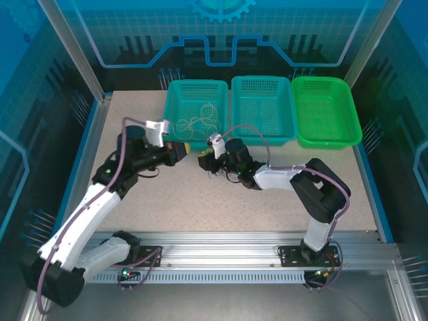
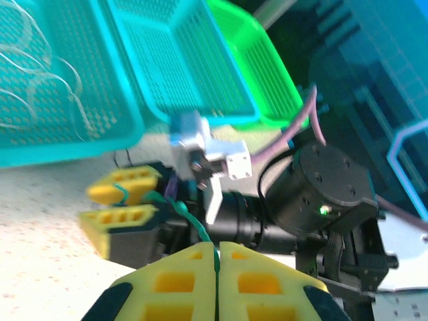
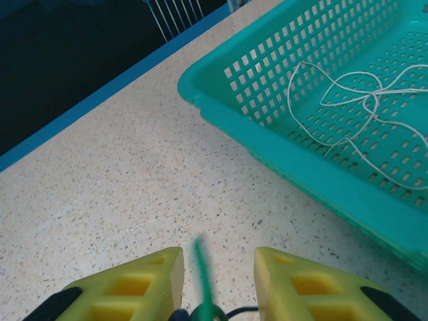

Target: Untangle the cables

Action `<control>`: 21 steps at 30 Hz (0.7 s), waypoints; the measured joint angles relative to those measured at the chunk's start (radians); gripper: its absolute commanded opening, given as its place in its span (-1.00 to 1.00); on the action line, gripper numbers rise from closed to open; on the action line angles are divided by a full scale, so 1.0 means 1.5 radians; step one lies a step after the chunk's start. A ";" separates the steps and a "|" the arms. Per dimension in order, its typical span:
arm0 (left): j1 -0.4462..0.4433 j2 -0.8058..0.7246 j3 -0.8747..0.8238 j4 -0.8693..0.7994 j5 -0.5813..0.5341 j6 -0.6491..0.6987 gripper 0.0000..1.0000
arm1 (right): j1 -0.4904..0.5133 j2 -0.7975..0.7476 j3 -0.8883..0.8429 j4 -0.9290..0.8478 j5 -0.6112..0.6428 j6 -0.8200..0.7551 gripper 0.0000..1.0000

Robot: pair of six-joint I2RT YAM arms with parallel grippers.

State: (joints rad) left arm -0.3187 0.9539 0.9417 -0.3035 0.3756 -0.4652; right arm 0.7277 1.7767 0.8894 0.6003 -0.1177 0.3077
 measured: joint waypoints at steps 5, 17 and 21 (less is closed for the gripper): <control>0.054 -0.062 0.000 -0.023 -0.028 -0.001 -1.00 | -0.006 -0.043 -0.046 0.001 0.003 0.010 -0.54; 0.085 -0.079 -0.019 -0.078 -0.080 -0.005 -1.00 | -0.043 -0.116 -0.101 -0.032 -0.035 0.011 -0.71; 0.090 -0.087 -0.034 -0.078 -0.066 -0.004 -1.00 | -0.057 -0.139 -0.112 -0.035 -0.069 0.011 -0.88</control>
State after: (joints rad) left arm -0.1837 0.8234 0.8909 -0.4206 0.2764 -0.4713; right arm 0.6418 1.5688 0.7208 0.5476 -0.2207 0.3248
